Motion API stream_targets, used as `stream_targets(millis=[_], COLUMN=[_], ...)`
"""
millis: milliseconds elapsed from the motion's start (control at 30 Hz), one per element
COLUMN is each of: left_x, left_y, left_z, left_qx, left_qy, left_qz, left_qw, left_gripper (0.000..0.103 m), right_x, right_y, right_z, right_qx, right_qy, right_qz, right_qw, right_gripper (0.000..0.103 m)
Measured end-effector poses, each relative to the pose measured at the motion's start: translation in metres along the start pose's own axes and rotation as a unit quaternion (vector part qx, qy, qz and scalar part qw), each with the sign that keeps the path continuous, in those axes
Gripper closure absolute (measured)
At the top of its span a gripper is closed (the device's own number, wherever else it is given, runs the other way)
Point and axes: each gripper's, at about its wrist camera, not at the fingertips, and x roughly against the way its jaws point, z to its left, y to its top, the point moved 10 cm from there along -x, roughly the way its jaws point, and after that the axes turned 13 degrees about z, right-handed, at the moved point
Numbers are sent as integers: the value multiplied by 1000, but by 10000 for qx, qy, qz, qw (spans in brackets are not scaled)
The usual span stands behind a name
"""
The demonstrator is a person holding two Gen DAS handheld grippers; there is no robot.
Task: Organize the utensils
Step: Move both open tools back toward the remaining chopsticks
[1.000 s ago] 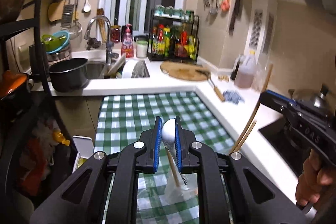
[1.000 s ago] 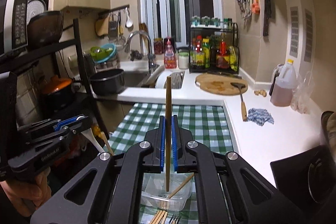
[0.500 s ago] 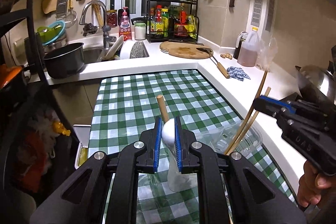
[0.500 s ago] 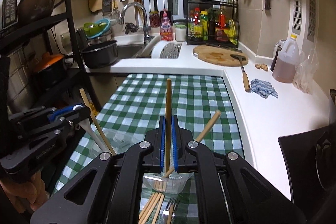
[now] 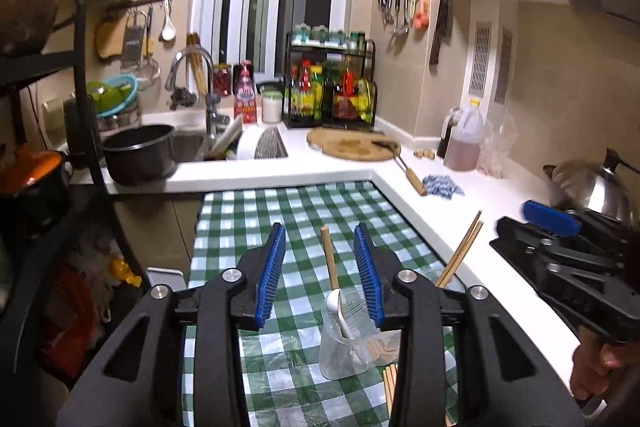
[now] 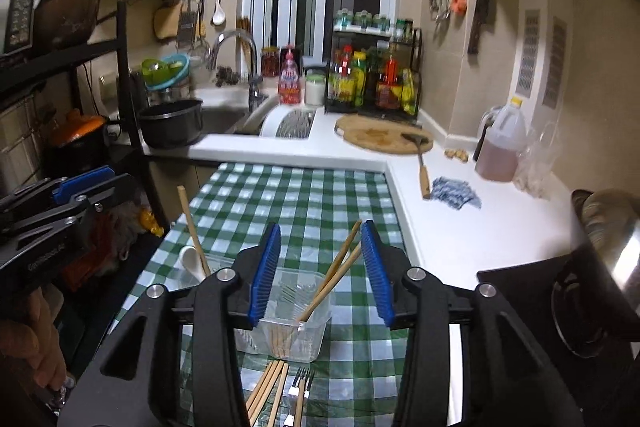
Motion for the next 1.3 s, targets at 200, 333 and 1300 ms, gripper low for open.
stream_targets(millis=[200, 333, 1300], left_x=[33, 52, -7], left_y=[-21, -48, -292], left_z=[-2, -4, -51], left_qx=[-9, -67, 919], left_qy=[209, 418, -627], left_qz=[-304, -460, 1683], left_qw=[9993, 9980, 9794], left_gripper=[56, 56, 93], right_x=[54, 74, -17], right_y=[-30, -68, -281], right_z=[-2, -11, 10], right_qx=[-70, -240, -364], right_qy=[26, 111, 1143], right_qz=[-593, -751, 1671], right_qw=[9982, 9968, 9786], right_gripper=[53, 53, 95])
